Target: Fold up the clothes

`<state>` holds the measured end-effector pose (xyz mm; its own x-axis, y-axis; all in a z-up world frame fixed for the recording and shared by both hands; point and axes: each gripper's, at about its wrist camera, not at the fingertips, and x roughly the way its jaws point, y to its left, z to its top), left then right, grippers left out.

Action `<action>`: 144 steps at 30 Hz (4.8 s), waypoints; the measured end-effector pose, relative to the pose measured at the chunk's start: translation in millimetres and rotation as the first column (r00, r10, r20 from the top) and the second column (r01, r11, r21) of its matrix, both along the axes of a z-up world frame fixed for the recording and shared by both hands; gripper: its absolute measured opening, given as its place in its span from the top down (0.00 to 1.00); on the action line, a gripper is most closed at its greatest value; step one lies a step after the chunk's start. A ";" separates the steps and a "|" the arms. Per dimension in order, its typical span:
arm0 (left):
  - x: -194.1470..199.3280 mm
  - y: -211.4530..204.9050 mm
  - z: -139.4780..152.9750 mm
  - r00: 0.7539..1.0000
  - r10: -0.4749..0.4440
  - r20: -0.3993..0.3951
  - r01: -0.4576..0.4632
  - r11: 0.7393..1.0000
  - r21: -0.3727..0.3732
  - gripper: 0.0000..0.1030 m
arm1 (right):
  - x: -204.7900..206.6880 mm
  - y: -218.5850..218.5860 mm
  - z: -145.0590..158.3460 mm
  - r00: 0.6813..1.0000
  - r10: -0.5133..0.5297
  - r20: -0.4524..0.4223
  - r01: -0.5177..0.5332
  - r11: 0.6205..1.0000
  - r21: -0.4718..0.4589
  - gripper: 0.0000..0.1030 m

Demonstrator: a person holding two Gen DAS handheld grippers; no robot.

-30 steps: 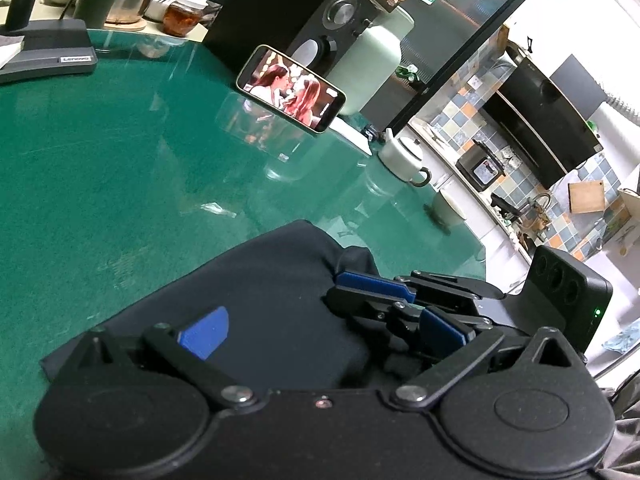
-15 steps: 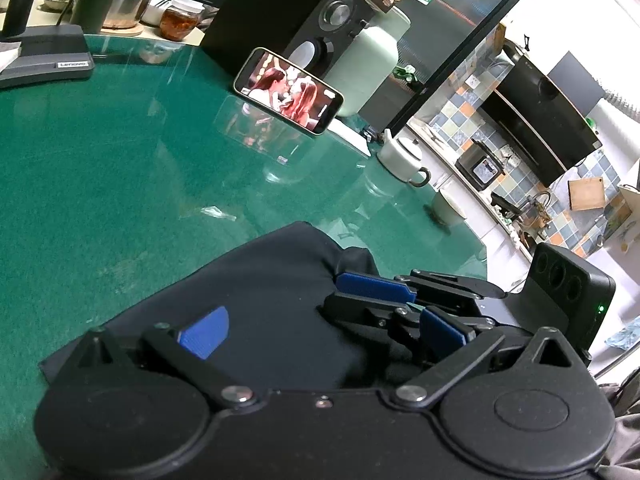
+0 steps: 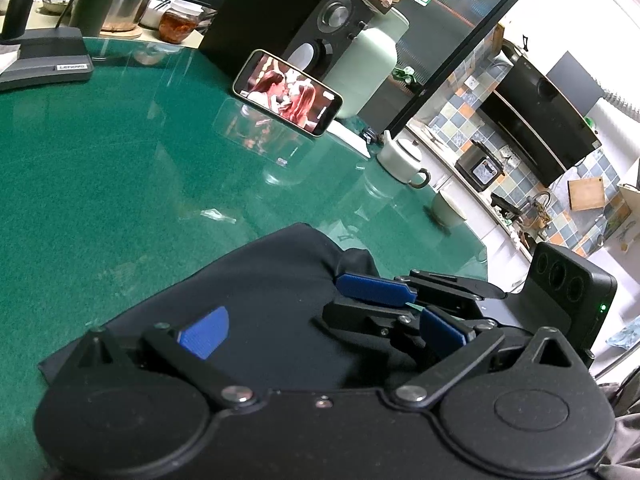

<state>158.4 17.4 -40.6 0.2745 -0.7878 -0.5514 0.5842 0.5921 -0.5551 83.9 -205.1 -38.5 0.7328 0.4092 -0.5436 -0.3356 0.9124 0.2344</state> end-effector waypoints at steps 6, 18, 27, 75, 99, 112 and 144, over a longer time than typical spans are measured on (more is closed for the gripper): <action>0.6 0.9 -0.3 1.000 0.001 -0.003 -0.001 1.000 -0.005 0.00 | -1.6 -1.1 0.5 1.000 -0.008 0.002 0.008 1.000 0.012 0.63; 10.0 24.8 7.6 0.994 0.103 -0.035 -0.106 0.988 -0.112 0.00 | -38.7 -6.4 14.3 0.996 0.032 0.085 -0.029 0.999 -0.037 0.79; 20.8 -24.5 47.7 0.998 0.049 0.047 -0.049 0.999 -0.007 0.01 | -62.5 -2.7 15.0 0.989 0.059 0.137 -0.041 0.990 -0.134 0.79; 28.2 -77.6 8.4 1.000 0.009 0.002 -0.009 0.996 0.089 0.03 | -66.7 1.3 6.9 0.991 0.034 0.127 -0.015 0.989 -0.146 0.78; 32.8 -78.7 6.0 1.000 0.007 0.008 -0.007 0.996 0.092 0.03 | -65.0 -2.6 5.3 0.991 0.038 0.129 -0.020 0.989 -0.143 0.77; 33.7 -80.4 5.3 1.000 0.002 0.011 -0.003 0.996 0.091 0.01 | -67.6 -0.7 5.3 0.991 0.036 0.130 -0.017 0.989 -0.144 0.77; 30.7 -82.2 4.6 1.000 -0.002 0.020 0.000 0.996 0.094 0.01 | -72.4 1.1 6.3 0.991 0.031 0.131 -0.013 0.990 -0.140 0.76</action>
<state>189.0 -64.7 -36.0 0.2851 -0.7329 -0.6177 0.5955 0.6404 -0.4850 11.5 -204.0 -32.2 0.7940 0.3538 -0.4944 -0.3756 0.9249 0.0585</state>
